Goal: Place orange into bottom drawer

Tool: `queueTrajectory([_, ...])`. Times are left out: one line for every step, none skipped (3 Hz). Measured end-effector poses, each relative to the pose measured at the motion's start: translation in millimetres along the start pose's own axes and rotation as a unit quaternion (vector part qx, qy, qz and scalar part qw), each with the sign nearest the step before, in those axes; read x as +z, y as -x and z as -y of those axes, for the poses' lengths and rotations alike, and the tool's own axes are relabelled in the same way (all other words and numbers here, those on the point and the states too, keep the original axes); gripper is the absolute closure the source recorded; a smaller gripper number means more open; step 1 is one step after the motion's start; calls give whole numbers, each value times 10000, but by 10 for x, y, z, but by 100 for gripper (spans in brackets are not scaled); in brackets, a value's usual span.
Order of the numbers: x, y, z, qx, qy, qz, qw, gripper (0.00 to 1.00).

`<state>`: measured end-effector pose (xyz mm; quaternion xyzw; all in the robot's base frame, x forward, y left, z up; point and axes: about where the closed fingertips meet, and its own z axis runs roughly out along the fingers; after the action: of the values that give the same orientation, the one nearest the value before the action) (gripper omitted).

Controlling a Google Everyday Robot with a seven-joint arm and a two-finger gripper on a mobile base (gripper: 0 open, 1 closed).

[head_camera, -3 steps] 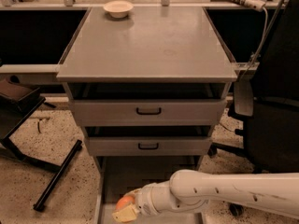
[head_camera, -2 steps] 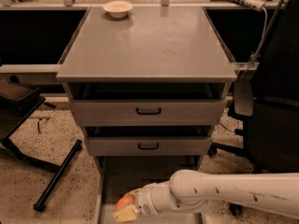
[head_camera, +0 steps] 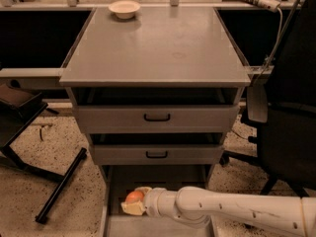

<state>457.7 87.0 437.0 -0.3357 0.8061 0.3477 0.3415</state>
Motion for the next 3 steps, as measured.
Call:
queueTrajectory([356,0,748,210,-812,602,9947,100])
queueTrajectory([731,-409,1138,720,-1100,650,9892,100])
queueTrajectory([1077,-938,1397,1253,-1204,411,9839,100])
